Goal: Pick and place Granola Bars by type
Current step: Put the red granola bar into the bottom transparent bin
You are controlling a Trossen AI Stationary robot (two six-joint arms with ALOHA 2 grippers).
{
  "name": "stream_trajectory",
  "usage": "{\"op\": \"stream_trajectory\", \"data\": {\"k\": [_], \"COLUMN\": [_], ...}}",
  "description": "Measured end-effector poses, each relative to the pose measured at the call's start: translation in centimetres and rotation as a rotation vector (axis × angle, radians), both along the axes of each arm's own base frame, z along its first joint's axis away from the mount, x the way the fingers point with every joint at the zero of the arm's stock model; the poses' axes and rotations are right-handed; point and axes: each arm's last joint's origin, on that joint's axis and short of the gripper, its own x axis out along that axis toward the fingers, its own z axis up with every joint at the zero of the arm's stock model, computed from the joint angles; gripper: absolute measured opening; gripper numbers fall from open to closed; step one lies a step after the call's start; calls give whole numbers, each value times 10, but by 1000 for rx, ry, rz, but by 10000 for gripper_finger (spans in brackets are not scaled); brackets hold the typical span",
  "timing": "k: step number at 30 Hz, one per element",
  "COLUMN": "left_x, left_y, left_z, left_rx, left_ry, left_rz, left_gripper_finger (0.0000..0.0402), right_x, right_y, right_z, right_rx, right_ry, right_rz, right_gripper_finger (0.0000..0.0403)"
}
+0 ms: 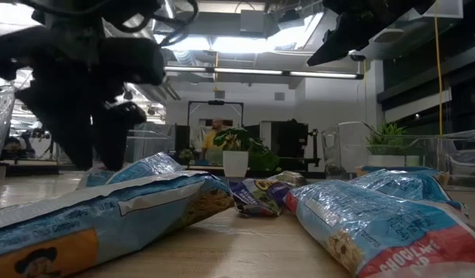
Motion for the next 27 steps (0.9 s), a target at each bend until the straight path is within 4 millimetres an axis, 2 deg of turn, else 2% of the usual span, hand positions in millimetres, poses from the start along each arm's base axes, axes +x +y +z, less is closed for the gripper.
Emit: {"op": "stream_trajectory", "data": {"k": [7,11,15,21,27], "left_x": [7,8,8,9,11], "left_y": [-3,-3,-2,-2,-5], "left_z": [-17,-21,-21,-20,-6], "left_rx": [-4,-6,-2,0,-31], "left_ry": [28,43,46,50,91], "left_rz": [2,10,16,25,-11], "left_gripper_finger": [246,225,184,100,35], "right_x": [0,0,0,0,0], "right_y": [0,0,0,0,0], "right_z": [0,0,0,0,0], "right_rx": [0,0,1,1,1], "right_ry": [1,1,1,1,0], "right_rz": [0,0,-1,-1,-1], "right_gripper_finger": [162,162,162,162,162]}}
